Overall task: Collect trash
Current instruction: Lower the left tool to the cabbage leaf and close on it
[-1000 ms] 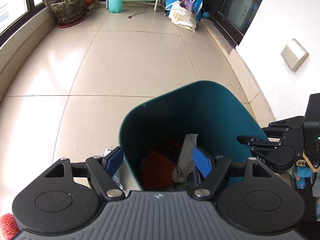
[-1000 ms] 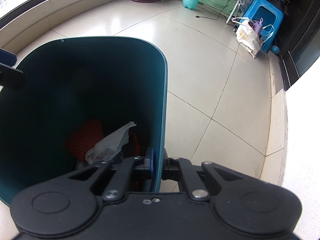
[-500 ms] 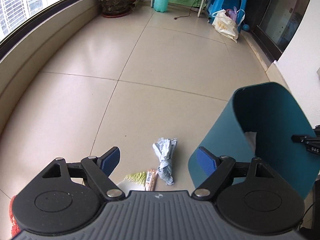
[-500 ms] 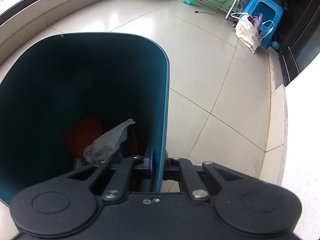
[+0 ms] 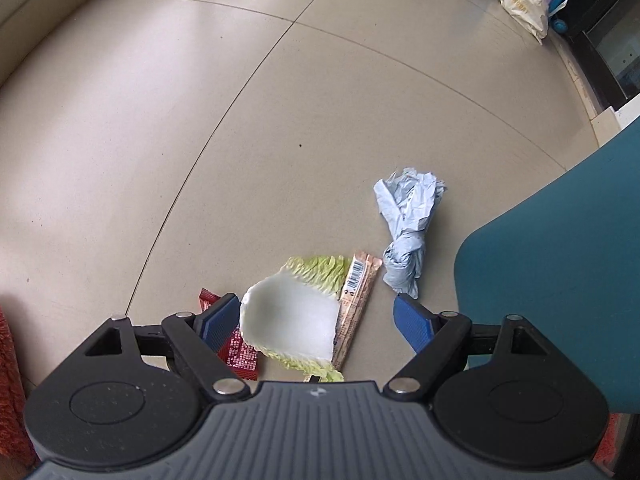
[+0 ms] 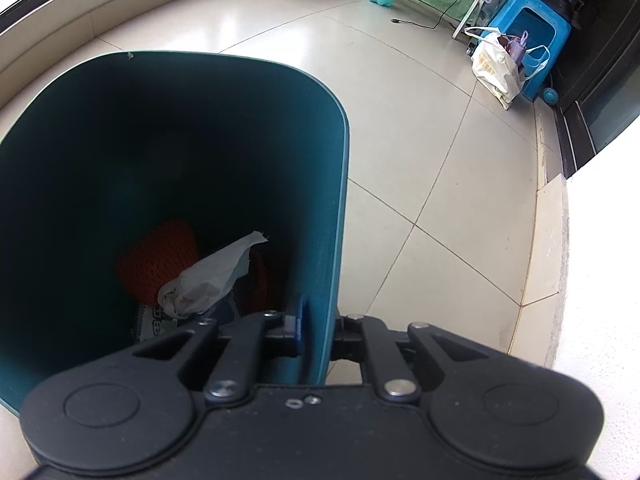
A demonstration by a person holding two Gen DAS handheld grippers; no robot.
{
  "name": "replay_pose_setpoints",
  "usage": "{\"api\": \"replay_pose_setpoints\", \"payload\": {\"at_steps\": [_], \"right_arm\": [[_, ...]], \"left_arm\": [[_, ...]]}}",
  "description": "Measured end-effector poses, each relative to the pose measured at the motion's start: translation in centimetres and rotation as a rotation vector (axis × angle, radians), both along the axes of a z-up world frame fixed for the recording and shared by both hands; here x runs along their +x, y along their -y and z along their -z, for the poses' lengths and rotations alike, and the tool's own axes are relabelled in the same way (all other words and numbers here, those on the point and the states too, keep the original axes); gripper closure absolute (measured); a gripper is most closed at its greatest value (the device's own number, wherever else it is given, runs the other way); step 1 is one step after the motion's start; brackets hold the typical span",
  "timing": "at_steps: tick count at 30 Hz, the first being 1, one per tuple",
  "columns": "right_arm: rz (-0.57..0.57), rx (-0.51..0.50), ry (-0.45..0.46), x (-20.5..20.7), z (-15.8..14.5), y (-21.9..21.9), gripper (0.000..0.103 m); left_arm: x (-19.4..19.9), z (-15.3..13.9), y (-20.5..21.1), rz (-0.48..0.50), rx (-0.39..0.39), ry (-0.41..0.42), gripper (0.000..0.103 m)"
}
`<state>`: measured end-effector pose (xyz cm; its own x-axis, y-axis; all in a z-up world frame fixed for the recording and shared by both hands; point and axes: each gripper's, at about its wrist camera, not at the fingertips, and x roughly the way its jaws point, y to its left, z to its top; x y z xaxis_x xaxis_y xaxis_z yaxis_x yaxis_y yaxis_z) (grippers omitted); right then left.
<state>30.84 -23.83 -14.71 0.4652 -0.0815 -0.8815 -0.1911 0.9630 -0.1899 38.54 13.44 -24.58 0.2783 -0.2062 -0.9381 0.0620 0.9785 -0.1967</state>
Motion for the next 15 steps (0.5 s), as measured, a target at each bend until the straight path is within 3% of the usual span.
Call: {"api": "replay_pose_setpoints", "payload": {"at_steps": [4,9,11,12,15], "right_arm": [[0.002,-0.004,-0.003,0.1,0.0,0.1,0.093],[0.001,-0.012,-0.003,0.1,0.1,-0.1,0.093],[0.001,-0.013,-0.003,0.1,0.1,-0.1,0.093],[0.001,-0.014,-0.002,0.1,0.2,-0.1,0.093],[0.0,-0.018,-0.001,0.1,0.2,-0.2,0.092]], "left_arm": [[0.5,2.9,-0.1,-0.019,0.069,-0.034,0.019],[1.2,5.5,-0.8,-0.073,0.069,-0.096,0.02],[1.4,6.2,-1.2,-0.088,0.057,-0.12,0.034],[1.5,6.4,-1.3,-0.09,0.055,-0.135,0.049],[1.4,6.9,-1.2,-0.079,0.113,-0.139,0.064]]}}
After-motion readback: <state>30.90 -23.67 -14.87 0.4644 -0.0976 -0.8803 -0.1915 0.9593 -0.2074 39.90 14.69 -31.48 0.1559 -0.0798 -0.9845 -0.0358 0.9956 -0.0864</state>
